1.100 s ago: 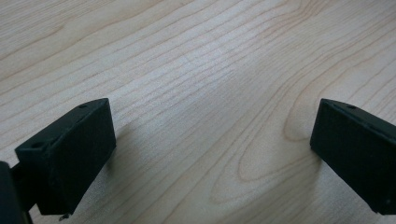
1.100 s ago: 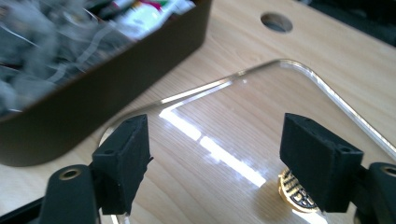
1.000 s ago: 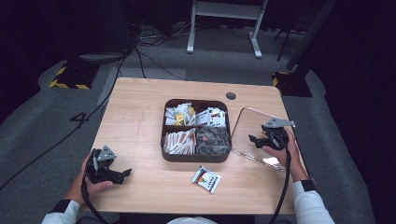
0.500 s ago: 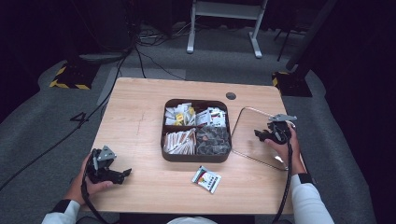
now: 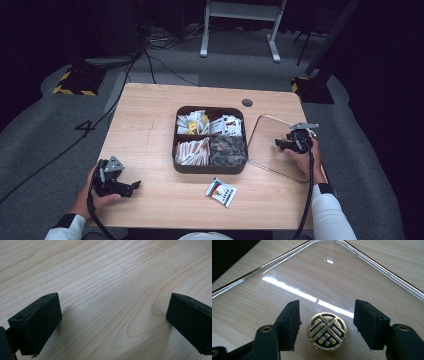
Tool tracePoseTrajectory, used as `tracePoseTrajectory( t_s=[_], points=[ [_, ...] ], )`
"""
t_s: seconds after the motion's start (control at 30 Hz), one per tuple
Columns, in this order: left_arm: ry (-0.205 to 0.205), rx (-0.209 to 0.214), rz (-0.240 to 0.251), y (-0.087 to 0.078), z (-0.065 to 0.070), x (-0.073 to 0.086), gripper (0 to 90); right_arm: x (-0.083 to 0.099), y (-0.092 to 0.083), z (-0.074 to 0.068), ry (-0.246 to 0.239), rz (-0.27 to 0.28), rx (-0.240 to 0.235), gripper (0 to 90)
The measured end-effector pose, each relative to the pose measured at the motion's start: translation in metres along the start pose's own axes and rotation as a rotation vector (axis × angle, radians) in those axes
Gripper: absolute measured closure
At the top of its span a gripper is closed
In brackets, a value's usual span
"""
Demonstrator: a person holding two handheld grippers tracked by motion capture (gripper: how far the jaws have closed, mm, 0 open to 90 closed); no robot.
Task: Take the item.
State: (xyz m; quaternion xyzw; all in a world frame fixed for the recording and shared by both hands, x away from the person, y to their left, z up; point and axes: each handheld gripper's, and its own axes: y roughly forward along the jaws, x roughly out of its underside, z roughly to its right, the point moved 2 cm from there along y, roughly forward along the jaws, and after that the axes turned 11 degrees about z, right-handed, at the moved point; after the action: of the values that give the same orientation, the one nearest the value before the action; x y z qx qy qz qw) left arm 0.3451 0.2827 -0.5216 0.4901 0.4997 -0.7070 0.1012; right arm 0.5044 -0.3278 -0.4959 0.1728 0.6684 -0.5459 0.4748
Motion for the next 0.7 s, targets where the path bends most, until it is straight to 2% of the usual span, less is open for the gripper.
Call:
tracePoseTrajectory(
  t_s=[0.13, 0.23, 0.43, 0.7],
  points=[
    [0.000, 0.000, 0.000, 0.0000, 0.0000, 0.0000, 0.3, 0.0062, 0.0010, 0.0033, 0.015, -0.018, 0.007, 41.7],
    [0.000, 0.000, 0.000, 0.0000, 0.0000, 0.0000, 0.3, 0.0096, 0.0000, 0.0048, 0.027, -0.009, 0.003, 42.1],
    [0.001, 0.000, -0.001, -0.0001, 0.0000, 0.0000, 0.3, 0.0106, -0.0020, 0.0005, 0.013, 0.006, -0.026, 57.6],
    [0.001, 0.000, -0.001, -0.0001, -0.0001, 0.0000, 0.3, 0.0110, -0.0031, -0.0002, 0.021, 0.006, -0.024, 59.2]
  ],
)
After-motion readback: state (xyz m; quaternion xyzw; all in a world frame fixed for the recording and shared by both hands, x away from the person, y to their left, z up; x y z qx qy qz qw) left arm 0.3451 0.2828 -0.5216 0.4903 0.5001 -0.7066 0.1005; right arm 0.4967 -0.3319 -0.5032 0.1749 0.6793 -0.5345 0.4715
